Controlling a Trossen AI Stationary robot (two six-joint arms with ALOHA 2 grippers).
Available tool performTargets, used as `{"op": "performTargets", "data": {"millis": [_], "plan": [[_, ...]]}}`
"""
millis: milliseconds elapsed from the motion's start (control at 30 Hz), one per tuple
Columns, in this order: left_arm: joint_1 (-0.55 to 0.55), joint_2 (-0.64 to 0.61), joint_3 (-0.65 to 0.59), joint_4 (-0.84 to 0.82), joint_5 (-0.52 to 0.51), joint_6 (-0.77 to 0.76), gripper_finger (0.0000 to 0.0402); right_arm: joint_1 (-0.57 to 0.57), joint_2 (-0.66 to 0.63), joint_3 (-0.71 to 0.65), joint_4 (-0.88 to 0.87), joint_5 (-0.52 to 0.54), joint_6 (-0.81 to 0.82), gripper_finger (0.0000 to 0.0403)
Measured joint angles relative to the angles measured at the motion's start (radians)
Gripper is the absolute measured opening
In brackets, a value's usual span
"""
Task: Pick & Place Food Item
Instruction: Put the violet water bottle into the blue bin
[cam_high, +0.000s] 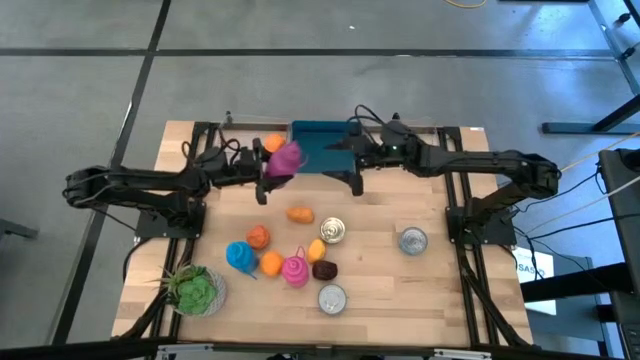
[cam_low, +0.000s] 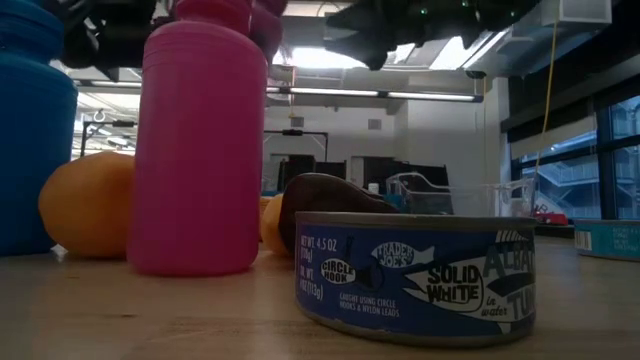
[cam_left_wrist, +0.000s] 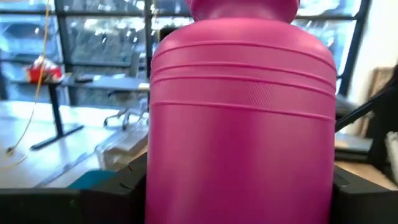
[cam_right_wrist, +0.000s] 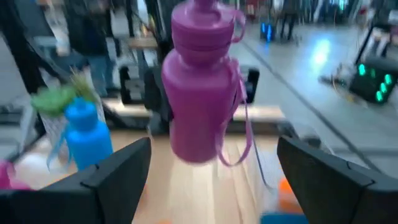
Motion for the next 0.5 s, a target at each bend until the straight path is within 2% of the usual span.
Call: {"op": "performTargets", "data": {"millis": [167,500], "plan": [[0.000,0.026,-0.015,0.069,0.040,-0.036,0.0248,-0.003,0.019,-0.057,0.229,-0.049,0.043,0.0348],[-0.013,0.204,-0.005,0.287,0.156,-0.120,0.0248,-0.003,0.115,-0.060,0.420,-0.135,0.104,0.0348]]}}
